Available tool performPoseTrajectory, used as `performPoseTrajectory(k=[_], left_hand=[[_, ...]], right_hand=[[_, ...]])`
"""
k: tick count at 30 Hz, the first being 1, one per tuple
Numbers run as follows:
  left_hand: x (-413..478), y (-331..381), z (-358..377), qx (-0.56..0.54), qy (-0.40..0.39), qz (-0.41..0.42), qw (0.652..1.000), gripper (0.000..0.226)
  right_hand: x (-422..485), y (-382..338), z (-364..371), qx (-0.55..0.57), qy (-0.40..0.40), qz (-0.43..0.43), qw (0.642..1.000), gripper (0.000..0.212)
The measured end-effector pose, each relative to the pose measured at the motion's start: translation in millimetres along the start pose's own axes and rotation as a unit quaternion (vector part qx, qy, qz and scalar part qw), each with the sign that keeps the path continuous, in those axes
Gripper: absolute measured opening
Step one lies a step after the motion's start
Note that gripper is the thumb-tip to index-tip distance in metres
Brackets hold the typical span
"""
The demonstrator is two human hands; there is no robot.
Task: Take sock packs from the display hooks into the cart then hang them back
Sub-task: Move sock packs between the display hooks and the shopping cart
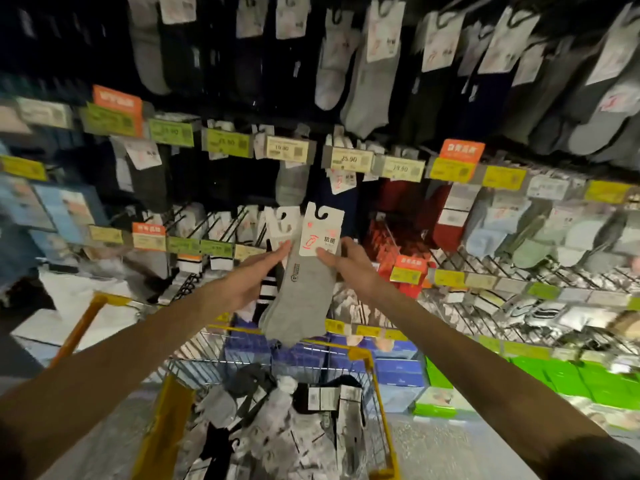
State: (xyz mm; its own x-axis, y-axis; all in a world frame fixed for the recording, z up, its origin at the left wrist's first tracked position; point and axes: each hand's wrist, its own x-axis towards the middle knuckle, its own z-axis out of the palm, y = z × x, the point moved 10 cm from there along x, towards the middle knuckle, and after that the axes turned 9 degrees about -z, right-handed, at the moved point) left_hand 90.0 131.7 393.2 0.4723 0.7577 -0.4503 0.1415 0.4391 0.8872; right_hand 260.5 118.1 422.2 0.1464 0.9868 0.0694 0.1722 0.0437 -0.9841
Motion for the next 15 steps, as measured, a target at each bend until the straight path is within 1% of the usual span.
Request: performPoseTrajectory(k=[1, 2, 5, 7, 10, 12, 14, 15], left_hand=[[-1, 8, 0, 0.005, 0.008, 0.006, 1.0, 0.067], [0, 16, 2, 0.009, 0.015, 0.011, 1.0, 0.062], [-2, 42, 17, 0.026, 0.033, 0.044, 0.998, 0.036], [-4, 58, 27, 0.026, 0.035, 0.06, 0.997, 0.026], [-2, 74, 34, 0.014, 0.053, 0.068, 0.996, 0.031], [-1, 88, 40, -0.008, 0.052, 0.091, 0.994, 0.041], [0, 106, 49, -0.014, 0.035, 0.113, 0.993, 0.053], [-2, 118, 55, -0.01, 0.025, 0.122, 0.992, 0.054]], right_hand=[[1, -6, -2, -0.004, 0.0, -0.004, 1.0, 0.034], [0, -14, -5, -0.005, 0.001, -0.009, 1.0, 0.035], [-3, -32, -15, 0.002, 0.007, -0.017, 1.0, 0.038], [-1, -45, -23, 0.002, 0.015, -0.023, 1.0, 0.037], [3, -58, -38, 0.019, 0.028, -0.028, 0.999, 0.035], [5, -67, -48, 0.025, 0.035, -0.031, 0.999, 0.034], [10, -82, -59, 0.031, 0.046, -0.043, 0.998, 0.034], [14, -90, -64, 0.037, 0.052, -0.05, 0.997, 0.034]])
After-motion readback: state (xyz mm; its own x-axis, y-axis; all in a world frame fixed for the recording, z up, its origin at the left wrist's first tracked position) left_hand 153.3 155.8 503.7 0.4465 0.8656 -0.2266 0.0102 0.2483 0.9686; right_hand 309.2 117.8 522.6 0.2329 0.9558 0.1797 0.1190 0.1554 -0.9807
